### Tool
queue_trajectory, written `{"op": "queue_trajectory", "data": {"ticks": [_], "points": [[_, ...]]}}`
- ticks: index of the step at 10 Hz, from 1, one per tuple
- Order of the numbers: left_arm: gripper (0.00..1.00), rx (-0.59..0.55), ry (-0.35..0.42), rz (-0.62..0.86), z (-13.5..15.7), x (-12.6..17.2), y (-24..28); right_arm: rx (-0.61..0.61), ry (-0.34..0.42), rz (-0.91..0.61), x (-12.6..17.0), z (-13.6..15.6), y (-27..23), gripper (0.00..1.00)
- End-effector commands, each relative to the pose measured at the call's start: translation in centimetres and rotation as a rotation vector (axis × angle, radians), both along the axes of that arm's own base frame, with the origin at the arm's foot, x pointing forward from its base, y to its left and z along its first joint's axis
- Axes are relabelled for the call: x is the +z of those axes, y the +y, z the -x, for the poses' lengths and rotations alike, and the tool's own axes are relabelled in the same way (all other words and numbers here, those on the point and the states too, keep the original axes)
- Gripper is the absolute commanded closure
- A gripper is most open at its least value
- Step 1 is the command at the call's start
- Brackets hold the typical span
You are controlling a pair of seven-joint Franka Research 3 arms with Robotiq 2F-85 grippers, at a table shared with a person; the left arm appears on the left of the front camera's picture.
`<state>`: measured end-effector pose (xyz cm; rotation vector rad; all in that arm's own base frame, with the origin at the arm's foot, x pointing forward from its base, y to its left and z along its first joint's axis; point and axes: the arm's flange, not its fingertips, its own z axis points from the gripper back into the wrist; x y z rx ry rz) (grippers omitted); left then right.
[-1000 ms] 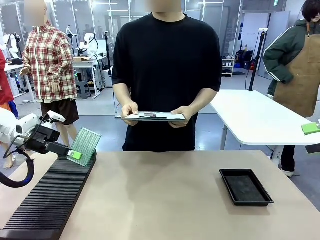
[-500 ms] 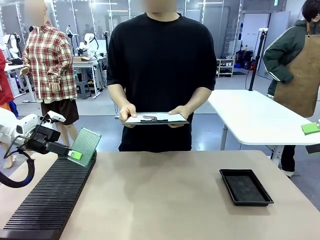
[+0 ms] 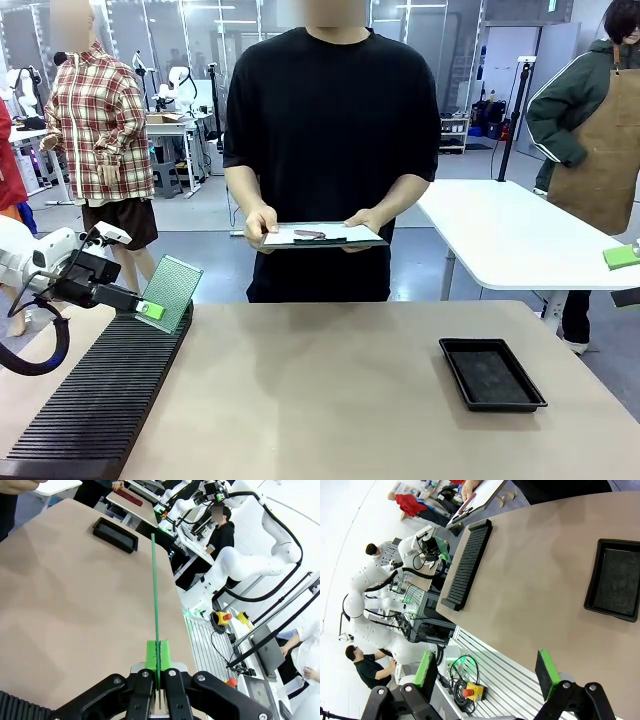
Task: Inspect the PCB.
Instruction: Release the Blank PCB you were holding.
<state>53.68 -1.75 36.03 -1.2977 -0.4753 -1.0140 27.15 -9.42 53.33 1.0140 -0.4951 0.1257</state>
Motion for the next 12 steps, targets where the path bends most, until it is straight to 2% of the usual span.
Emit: {"op": "queue_trajectory", "data": {"ticks": [1,12], "points": [[1.00,-0.006,-0.015,0.007,0.06,0.21,0.04,0.007,-0.022,-0.010,0.00,-0.12,-0.11,0.00],[1.00,-0.006,-0.015,0.007,0.06,0.21,0.04,0.007,-0.022,-0.010,0.00,-0.12,-0.11,0.00]]}}
